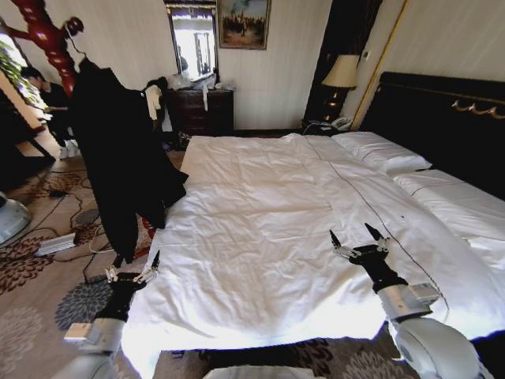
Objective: Pick up the clothes from the bed and hang them on the clothes hanger.
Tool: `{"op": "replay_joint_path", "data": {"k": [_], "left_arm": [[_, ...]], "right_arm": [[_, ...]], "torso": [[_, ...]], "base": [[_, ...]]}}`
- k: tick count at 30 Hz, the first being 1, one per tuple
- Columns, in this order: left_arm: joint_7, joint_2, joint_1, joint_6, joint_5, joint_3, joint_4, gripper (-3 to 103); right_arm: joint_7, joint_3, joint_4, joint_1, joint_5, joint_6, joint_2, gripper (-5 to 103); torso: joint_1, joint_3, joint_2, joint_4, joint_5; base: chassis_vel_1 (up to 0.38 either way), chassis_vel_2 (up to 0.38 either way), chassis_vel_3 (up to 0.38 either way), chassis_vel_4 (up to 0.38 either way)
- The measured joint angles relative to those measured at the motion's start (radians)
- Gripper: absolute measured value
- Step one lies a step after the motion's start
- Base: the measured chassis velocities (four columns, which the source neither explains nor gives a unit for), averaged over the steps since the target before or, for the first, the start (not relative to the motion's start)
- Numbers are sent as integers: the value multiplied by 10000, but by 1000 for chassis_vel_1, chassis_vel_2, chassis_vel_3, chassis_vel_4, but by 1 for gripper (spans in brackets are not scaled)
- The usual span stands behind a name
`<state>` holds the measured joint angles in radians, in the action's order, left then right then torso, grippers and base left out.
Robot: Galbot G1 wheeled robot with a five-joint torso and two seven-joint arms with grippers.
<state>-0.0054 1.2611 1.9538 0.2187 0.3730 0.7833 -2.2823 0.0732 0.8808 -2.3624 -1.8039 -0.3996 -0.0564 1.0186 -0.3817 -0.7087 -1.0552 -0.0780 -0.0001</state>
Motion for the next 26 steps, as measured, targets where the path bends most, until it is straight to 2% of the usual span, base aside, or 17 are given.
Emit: {"op": "replay_joint_path", "data": {"k": [5, 26], "left_arm": [[79, 484, 454, 349, -649, -423, -132, 100], [-17, 505, 448, 299, -652, -469, -155, 100]], "right_arm": [[0, 0, 0, 0, 0, 0, 0, 100], [0, 0, 0, 0, 0, 0, 0, 100]], "torso": [[0, 0, 1, 0, 1], [-2, -1, 1, 0, 0]], "base": [[0, 0, 0, 0], [0, 0, 0, 0]]}}
